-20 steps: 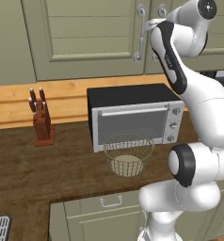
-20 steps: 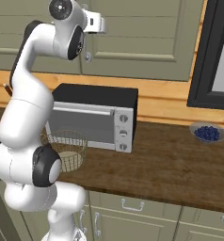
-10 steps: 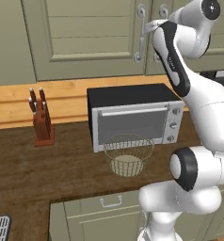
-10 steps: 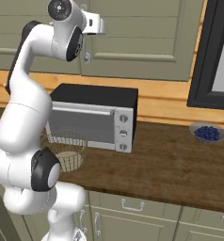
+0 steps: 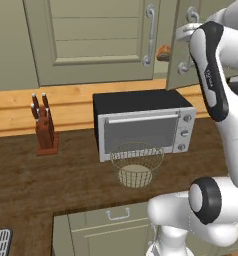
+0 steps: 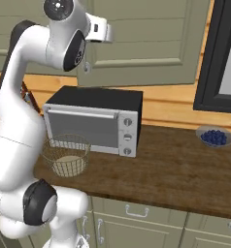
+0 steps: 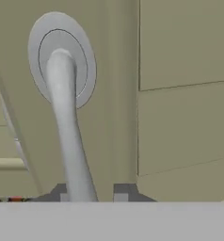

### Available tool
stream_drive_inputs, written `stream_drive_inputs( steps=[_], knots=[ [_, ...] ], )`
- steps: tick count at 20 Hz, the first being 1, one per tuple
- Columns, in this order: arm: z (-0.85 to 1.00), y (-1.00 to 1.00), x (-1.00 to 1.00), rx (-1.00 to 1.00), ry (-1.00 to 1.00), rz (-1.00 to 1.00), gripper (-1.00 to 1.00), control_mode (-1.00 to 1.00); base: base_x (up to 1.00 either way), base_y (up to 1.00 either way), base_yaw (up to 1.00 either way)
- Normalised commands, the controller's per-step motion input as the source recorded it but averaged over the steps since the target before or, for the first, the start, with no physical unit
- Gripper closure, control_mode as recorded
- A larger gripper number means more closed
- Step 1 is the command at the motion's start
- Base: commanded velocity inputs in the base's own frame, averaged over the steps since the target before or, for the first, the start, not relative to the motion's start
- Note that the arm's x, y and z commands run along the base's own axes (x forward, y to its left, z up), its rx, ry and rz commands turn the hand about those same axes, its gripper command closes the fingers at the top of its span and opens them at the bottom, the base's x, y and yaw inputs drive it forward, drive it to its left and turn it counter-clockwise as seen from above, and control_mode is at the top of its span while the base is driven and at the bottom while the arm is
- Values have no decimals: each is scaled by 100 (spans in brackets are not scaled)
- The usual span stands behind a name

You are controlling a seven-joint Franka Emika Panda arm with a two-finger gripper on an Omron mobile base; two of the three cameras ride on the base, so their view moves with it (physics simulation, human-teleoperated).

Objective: Open the cabinet, pick up the bread from the cabinet and place it in the basket. Then move the basket to the dining counter.

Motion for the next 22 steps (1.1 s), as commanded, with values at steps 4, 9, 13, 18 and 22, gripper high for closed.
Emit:
stream_drive_inputs(
  steps=[4, 9, 13, 18, 22],
  knots=[
    [-25, -95, -100, 3, 0, 0, 100, -100, 0, 0, 0],
    [-50, -100, -50, 1, 0, 3, 100, -100, 0, 0, 0],
    [-37, -100, 3, 6, 1, 2, 100, -100, 0, 0, 0],
    [-15, -71, -11, 6, 2, 0, -100, -100, 0, 0, 0],
    [-16, -65, -50, 7, 0, 0, -100, -100, 0, 0, 0]
  ],
)
